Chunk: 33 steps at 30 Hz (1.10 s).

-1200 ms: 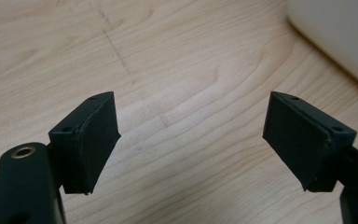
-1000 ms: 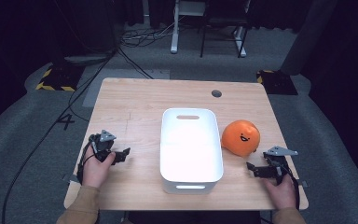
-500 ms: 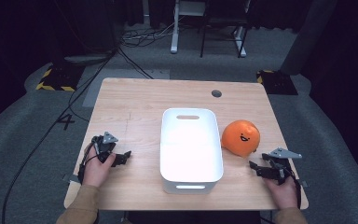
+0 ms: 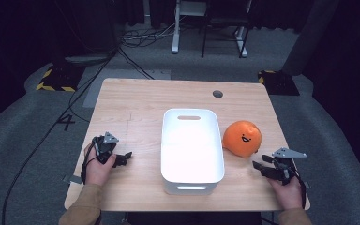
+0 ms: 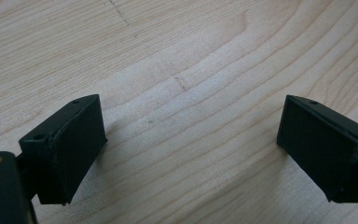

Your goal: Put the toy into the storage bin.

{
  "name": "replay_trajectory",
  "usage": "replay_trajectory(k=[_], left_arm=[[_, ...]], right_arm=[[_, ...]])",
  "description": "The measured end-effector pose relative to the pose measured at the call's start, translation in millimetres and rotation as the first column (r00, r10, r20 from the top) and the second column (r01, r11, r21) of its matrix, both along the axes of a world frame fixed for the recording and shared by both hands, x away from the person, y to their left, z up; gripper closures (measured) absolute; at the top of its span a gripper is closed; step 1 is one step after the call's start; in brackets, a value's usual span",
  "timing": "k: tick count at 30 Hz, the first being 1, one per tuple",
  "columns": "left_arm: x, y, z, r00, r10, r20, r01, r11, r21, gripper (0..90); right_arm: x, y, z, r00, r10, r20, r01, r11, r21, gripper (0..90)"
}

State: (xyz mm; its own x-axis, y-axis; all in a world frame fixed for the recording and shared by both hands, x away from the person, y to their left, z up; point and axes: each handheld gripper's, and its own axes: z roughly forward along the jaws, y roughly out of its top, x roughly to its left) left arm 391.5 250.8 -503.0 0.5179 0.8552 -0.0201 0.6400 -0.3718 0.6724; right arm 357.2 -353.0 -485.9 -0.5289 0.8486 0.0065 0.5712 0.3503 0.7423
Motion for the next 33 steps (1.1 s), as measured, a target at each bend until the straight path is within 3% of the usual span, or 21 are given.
replay_trajectory(k=[6,14,21,22,28,33], left_arm=[[-1.3,-1.1,-0.2,0.9999,0.010,0.007,-0.010,0.9999,0.000,8.4],[-1.6,-1.0,0.0,0.9999,0.009,0.006,-0.009,1.0000,0.001,8.8],[-1.7,-1.1,0.1,1.0000,0.008,0.004,-0.008,1.0000,0.003,8.8],[-1.7,-1.1,0.1,1.0000,0.008,0.005,-0.008,1.0000,0.003,8.9],[-1.7,-1.0,0.1,1.0000,0.007,0.005,-0.007,1.0000,0.003,8.9],[-1.7,-1.1,0.1,1.0000,0.007,0.005,-0.007,1.0000,0.004,8.9]], right_arm=[[-1.3,-2.6,16.6,1.0000,0.005,0.003,-0.005,0.998,0.055,45.5],[-2.3,-3.2,43.0,0.9982,0.030,0.052,-0.035,0.994,0.102,46.5],[0.4,-5.9,53.7,0.9931,0.036,0.112,-0.049,0.991,0.122,48.5],[0.7,-7.1,56.4,0.9909,0.033,0.130,-0.052,0.988,0.143,48.6],[4.5,-7.9,66.1,0.9894,0.013,0.144,-0.044,0.977,0.209,48.8],[7.9,-6.2,73.7,0.9882,0.021,0.152,-0.053,0.977,0.207,49.0]])
